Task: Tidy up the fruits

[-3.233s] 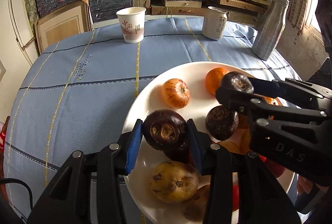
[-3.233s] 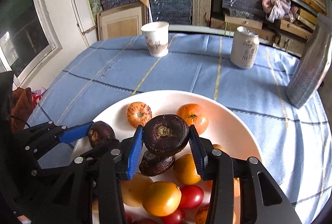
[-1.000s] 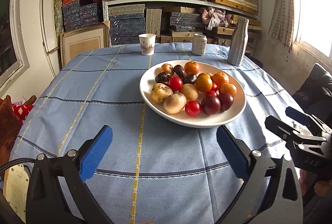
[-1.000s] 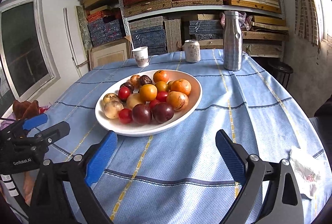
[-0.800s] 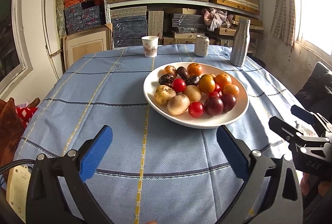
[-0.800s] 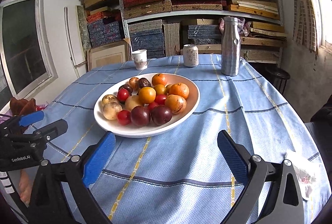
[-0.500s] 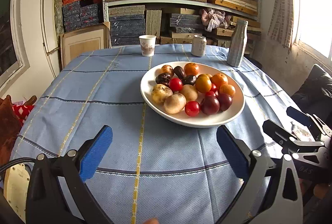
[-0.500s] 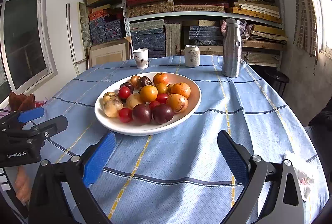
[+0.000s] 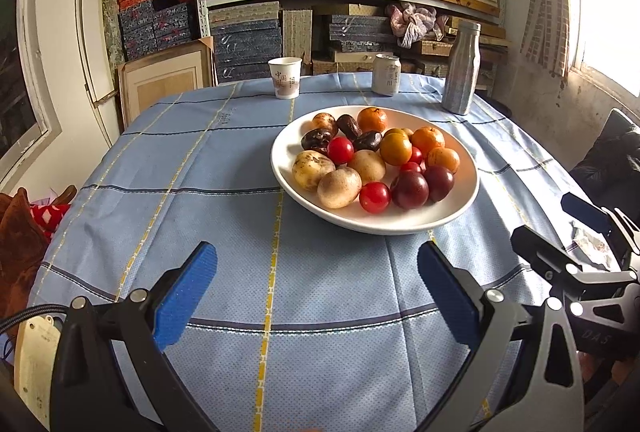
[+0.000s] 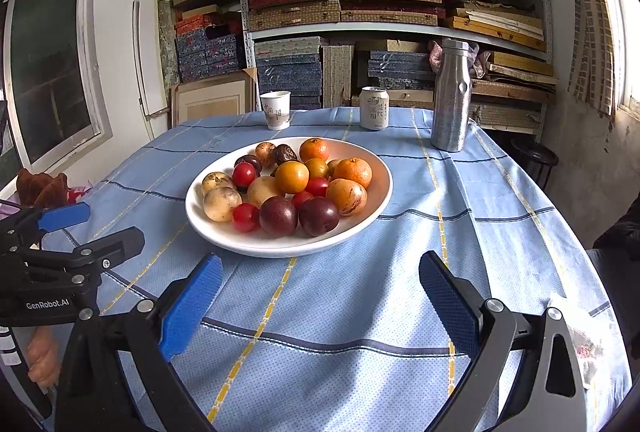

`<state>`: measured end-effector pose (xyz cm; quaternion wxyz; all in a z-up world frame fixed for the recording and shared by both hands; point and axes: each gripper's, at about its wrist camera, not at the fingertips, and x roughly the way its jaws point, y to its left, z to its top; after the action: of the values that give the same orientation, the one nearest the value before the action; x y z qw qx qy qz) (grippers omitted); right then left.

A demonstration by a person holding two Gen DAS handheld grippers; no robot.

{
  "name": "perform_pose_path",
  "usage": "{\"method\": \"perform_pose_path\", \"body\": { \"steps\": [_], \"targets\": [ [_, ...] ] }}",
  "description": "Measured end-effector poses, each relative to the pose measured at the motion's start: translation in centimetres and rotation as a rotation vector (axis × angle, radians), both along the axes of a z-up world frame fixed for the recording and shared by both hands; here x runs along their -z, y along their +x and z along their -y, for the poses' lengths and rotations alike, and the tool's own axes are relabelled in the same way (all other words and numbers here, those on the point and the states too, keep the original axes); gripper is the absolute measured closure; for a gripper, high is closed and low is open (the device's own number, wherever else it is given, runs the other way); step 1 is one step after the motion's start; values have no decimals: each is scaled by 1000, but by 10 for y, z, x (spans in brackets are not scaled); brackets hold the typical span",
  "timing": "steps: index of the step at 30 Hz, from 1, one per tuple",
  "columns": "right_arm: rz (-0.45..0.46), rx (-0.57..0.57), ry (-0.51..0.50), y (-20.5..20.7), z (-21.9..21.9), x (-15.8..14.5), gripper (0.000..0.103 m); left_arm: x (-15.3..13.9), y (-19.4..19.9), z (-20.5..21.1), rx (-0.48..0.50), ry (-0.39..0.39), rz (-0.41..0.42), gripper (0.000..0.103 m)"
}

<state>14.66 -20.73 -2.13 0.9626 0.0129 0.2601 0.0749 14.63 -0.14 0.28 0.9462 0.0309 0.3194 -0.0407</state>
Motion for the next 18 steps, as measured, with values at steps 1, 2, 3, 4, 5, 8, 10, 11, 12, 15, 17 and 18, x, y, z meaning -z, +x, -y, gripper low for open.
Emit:
{"method": "perform_pose_path", "body": {
  "steps": [1, 2, 3, 4, 5, 8, 10, 11, 12, 15, 17, 18],
  "targets": [
    [1, 0, -1, 0, 0, 0, 4, 0, 0, 0, 1, -2, -2, 5],
    [1, 0, -1, -1, 0, -1, 4, 1, 0, 0, 2, -1, -3, 5],
    [2, 0, -1, -1, 0, -1, 4, 1, 1, 1, 5, -1, -5, 5],
    [1, 0, 0, 0, 0, 0, 4, 2, 1, 2, 9, 0, -7, 5],
    [0, 1, 0, -1, 0, -1, 4, 2, 0, 2, 14, 0, -7, 5],
    [1, 0, -1, -1, 0, -1, 4, 3, 0, 4, 23, 6, -4, 5],
    [1, 0, 1, -1, 0, 0, 4, 3, -1, 4, 24, 7, -5, 5],
    [1, 1, 0, -1, 0, 0, 4, 3, -1, 4, 24, 6, -6, 5],
    [1, 1, 0, -1, 0, -1, 4, 3, -1, 4, 23, 7, -8, 5],
    [1, -1, 0, -1, 0, -1, 4, 3, -1, 4, 21, 8, -8, 5],
    [1, 0, -1, -1, 0, -1, 4, 3, 0, 4, 22, 9, -9, 5],
    [1, 0, 0, -1, 0, -1, 4, 3, -1, 4, 23, 9, -9, 5]
  ]
}}
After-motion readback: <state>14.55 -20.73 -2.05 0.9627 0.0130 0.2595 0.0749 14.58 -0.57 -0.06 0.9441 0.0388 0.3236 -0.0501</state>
